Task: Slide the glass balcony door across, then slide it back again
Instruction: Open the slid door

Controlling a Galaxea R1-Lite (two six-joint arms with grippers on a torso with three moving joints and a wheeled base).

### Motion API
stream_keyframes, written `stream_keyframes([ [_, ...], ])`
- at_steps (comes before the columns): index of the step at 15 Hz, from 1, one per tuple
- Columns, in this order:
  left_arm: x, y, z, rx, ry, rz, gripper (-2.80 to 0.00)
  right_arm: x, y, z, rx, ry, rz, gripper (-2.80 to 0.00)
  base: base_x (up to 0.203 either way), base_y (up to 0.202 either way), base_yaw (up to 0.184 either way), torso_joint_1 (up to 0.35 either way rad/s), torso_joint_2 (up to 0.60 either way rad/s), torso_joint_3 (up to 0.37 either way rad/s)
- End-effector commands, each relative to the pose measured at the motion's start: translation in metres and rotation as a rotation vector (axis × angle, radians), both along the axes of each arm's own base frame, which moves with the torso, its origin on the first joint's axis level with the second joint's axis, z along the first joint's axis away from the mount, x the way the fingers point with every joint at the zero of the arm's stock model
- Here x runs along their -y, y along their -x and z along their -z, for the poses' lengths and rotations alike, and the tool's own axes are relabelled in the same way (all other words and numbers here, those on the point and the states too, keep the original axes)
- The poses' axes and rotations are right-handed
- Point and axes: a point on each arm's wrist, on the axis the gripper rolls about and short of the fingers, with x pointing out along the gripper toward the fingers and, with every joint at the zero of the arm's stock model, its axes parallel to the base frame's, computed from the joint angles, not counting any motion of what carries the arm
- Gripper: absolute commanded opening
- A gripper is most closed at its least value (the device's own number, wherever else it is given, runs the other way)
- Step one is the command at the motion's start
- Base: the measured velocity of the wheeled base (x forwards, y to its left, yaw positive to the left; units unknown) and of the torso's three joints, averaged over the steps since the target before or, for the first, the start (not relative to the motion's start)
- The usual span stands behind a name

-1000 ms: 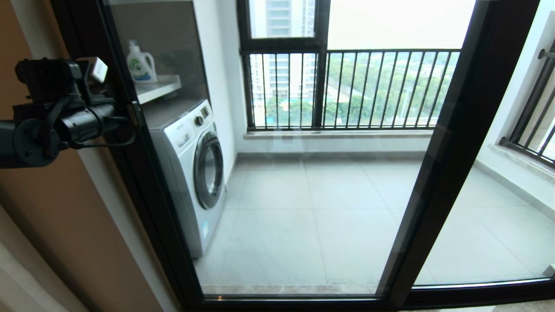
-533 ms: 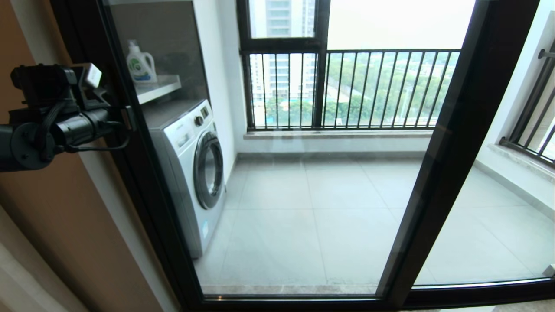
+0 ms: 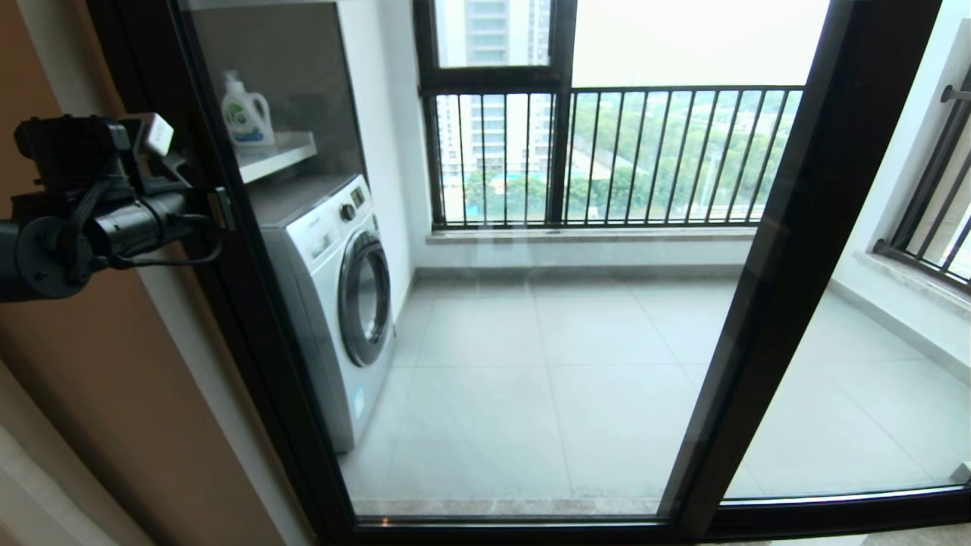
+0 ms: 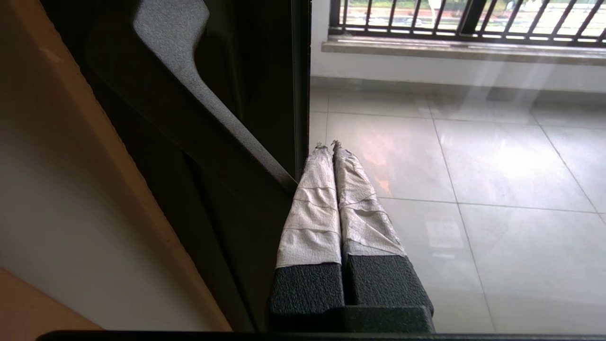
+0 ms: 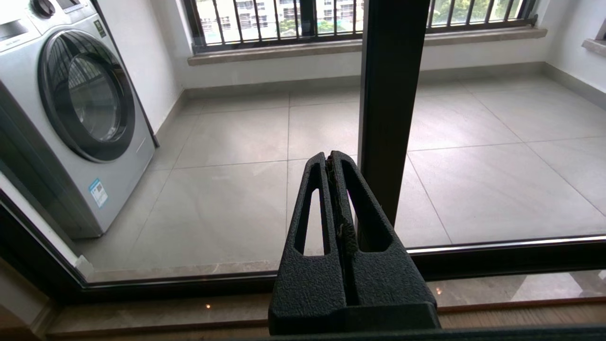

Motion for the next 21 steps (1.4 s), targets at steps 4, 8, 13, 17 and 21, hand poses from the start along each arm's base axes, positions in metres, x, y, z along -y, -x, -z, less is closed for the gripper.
stream_keyframes([
  [4, -0.002, 0.000, 0.009, -0.030, -0.014, -0.007, -2.80, 0.000, -0.001, 0.003, -0.011, 0.000, 0.000, -2.80, 0.000, 0.000, 0.000, 0.000, 0.00, 0.000],
  [8, -0.007, 0.000, 0.009, -0.029, -0.015, -0.019, -2.80, 0.000, -0.001, 0.003, -0.011, -0.001, -0.001, -2.80, 0.000, 0.000, 0.000, 0.000, 0.00, 0.000],
  [13, -0.015, 0.001, 0.009, -0.028, -0.015, -0.039, -2.80, 0.000, -0.001, 0.003, -0.011, -0.001, 0.000, -2.80, 0.000, 0.000, 0.000, 0.000, 0.00, 0.000],
  [17, -0.018, 0.002, 0.011, -0.034, -0.015, -0.048, -2.80, 0.000, -0.001, 0.003, -0.011, -0.001, 0.000, -2.80, 0.000, 0.000, 0.000, 0.000, 0.00, 0.000],
  [21, -0.019, 0.002, 0.011, -0.034, -0.015, -0.051, -2.80, 0.000, -0.001, 0.003, -0.011, -0.001, -0.001, -2.80, 0.000, 0.000, 0.000, 0.000, 0.00, 0.000],
])
